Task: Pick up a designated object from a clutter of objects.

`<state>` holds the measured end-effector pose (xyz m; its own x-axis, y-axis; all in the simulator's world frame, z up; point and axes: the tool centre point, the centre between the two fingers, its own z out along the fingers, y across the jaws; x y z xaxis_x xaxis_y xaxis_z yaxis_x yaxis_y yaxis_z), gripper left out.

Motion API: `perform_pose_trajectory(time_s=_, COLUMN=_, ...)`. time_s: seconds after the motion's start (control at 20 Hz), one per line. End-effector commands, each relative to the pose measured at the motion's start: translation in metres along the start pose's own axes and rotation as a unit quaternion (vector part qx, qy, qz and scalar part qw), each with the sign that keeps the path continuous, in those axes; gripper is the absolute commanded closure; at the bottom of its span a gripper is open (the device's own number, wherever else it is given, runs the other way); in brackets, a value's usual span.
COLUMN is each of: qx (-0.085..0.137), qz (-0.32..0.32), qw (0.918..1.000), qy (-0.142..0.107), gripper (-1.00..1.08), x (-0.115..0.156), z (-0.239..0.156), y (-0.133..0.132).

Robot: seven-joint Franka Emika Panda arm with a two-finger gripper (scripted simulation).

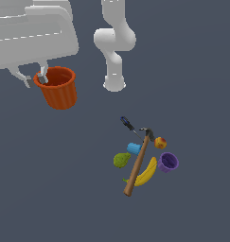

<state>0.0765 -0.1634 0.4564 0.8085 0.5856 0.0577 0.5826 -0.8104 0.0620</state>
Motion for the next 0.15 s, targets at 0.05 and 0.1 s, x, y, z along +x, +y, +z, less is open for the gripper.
perform_pose_trajectory(time_s=0.05, qx=-0.001, qz=0.0, qw=1.0, qy=0.0, gripper=1.08, x=0.0014, z=-0.0034, y=0.0009)
perform_pose_trajectory(time_s=0.1, qx=-0.001, qz=0.0, qw=1.0, qy=0.0, gripper=1.08, x=0.0015, z=-0.0035, y=0.0009)
